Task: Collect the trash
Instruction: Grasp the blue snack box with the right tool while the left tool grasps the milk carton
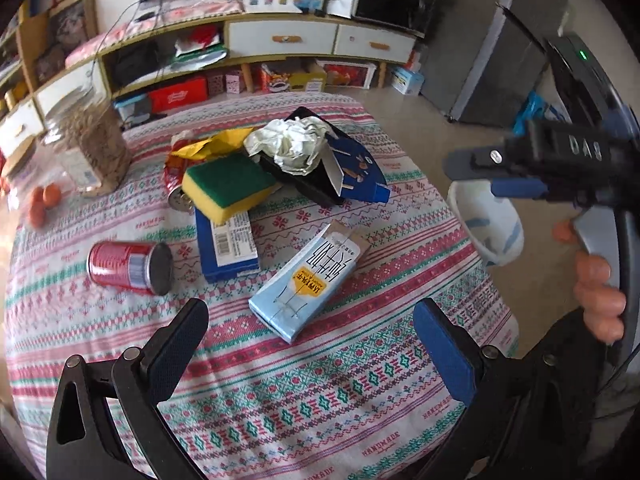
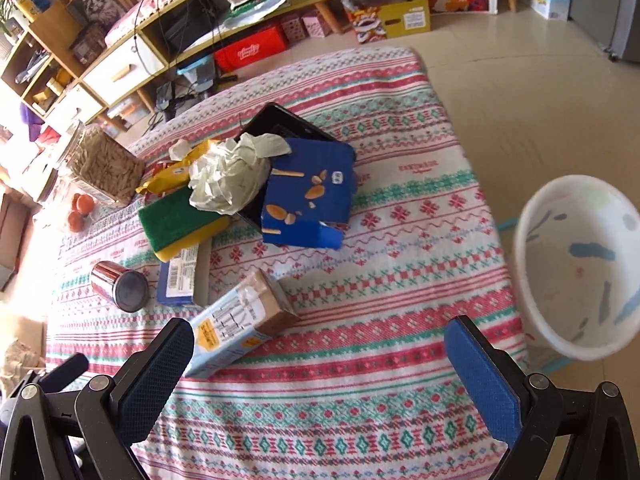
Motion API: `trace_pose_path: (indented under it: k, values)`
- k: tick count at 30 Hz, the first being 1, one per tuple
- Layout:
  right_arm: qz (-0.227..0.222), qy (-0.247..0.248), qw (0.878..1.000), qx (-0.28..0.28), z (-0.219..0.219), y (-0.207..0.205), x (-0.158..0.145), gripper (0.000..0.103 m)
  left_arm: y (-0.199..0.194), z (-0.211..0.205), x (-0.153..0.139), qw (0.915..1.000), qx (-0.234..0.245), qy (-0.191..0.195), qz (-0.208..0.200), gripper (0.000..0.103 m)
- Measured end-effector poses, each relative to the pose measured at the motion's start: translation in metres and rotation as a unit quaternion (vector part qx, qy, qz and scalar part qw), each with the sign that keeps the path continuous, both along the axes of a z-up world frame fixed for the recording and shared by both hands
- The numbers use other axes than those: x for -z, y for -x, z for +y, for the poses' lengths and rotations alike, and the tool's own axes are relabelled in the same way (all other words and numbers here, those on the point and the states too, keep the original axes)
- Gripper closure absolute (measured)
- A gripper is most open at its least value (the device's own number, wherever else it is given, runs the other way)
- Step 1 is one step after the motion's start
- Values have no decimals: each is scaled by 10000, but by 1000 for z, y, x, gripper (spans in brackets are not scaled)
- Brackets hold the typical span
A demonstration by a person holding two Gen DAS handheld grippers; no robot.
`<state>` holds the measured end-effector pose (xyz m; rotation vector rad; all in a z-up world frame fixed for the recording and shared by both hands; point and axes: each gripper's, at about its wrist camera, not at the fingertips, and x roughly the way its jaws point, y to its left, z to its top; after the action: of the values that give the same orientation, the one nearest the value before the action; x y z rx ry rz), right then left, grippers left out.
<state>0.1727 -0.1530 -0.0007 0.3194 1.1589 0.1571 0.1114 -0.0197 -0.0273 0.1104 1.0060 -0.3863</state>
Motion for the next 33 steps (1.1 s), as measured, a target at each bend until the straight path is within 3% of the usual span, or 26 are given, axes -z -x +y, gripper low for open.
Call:
trace_pose_path:
  k: [2, 4, 9, 16, 19, 21, 23, 25, 28, 30, 33]
  values:
    - [214, -175, 9996, -1, -2, -24, 12, 0, -8, -15, 8, 9987, 402, -299, -40, 1]
    - [405, -442, 9981, 118, -9, -39, 31, 0, -12, -21, 17, 9975, 612, -330, -83, 2]
    - [1012, -1614, 9797, 619, -30, -58, 80, 3, -25, -26, 51, 9972, 609, -403, 162, 16]
    - [1391, -2264, 9531, 1447, -51, -71, 115, 4, -31, -37, 69, 9948, 696, -741, 109, 22]
    - [1387, -2345, 9516, 1423, -46, -74, 120, 7, -32, -41, 75, 9939, 623, -907, 48, 25]
    - [1264, -2303, 9547, 1395, -43, -75, 117, 9, -34, -37, 76, 9953, 542, -770, 212, 44]
    - [1183, -2447, 9528, 1355, -41, -75, 117, 20, -36, -32, 75, 9968, 404, -628, 287, 44]
    - [1191, -2663, 9472, 1334, -40, -73, 120, 49, -35, -31, 75, 9970, 366, -609, 296, 45]
    - [1120, -2717, 9466, 1326, -38, -73, 123, 75, -32, -29, 75, 9976, 294, -530, 325, 45]
    - [1018, -2730, 9484, 1253, -37, -67, 117, 85, -29, -29, 71, 9983, 232, -422, 340, 49]
    - [822, -2600, 9552, 1150, -34, -60, 103, 89, -27, -25, 65, 9990, 95, -157, 398, 49]
